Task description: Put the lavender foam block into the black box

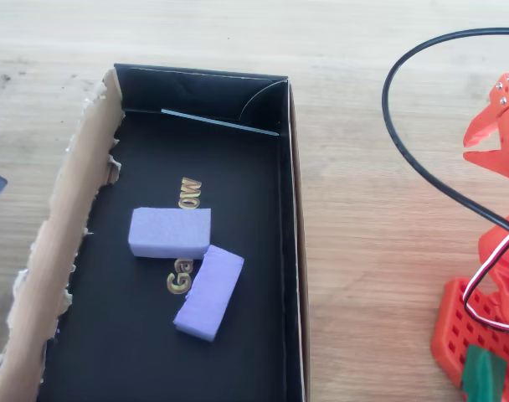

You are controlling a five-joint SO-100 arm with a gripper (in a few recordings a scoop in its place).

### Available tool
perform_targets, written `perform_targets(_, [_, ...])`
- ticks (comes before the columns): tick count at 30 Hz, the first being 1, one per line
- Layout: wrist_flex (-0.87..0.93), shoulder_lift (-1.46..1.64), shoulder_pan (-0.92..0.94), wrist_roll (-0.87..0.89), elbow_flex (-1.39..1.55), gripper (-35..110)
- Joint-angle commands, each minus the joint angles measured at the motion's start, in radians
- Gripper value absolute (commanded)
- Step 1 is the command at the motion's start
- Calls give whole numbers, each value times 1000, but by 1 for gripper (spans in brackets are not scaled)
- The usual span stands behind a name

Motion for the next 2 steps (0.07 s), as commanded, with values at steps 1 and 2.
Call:
perform_targets(1, [21,11,6,20,3,0])
perform_targets(2, [21,11,6,20,3,0])
